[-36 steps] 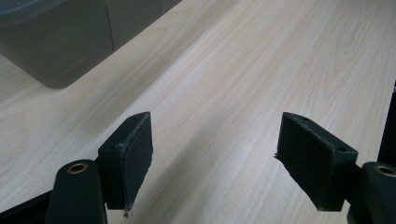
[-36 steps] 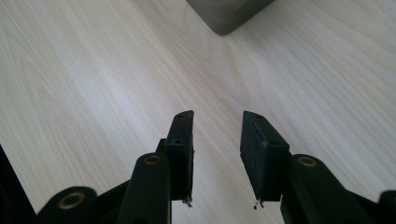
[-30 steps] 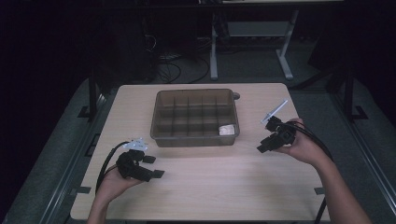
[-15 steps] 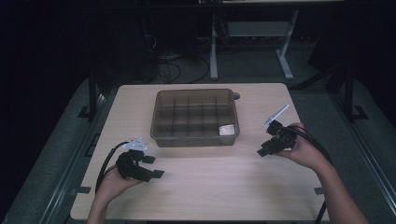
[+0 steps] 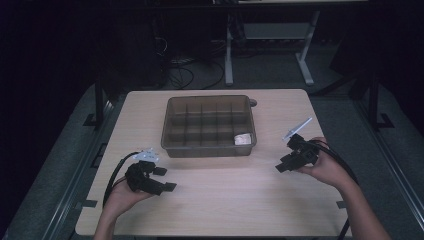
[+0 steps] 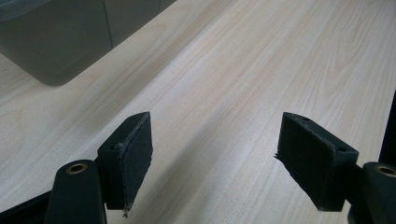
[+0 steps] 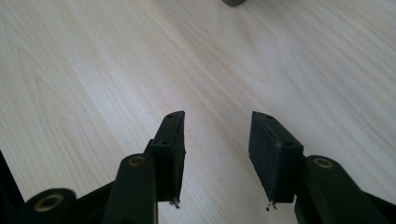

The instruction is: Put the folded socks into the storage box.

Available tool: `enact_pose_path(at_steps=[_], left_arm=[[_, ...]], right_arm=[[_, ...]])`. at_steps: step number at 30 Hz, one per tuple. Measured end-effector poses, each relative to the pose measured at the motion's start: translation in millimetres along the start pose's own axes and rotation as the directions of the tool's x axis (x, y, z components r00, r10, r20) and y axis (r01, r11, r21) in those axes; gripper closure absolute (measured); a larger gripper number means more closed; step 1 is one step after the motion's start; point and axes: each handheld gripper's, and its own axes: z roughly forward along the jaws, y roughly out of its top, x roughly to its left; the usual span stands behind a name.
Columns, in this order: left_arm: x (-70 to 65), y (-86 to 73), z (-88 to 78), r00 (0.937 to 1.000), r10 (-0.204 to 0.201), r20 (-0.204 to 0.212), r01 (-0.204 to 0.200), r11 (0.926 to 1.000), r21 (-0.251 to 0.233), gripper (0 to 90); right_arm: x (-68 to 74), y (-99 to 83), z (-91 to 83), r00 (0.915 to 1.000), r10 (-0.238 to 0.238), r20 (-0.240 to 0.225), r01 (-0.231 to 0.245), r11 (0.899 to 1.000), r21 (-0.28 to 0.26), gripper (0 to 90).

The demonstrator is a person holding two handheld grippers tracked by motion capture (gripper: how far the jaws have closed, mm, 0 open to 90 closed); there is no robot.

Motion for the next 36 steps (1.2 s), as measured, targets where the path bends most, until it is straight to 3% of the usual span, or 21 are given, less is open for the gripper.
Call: enact_pose_path(at_steps=[36], left_arm=[[-5.1,0.4,11.1,0.9999,0.016,0.002,-0.016,0.9991,0.04,26.2]], right_arm=[[11.5,-38.4,18.1,0.9994,0.02,-0.028,-0.022,0.996,-0.09,51.1]])
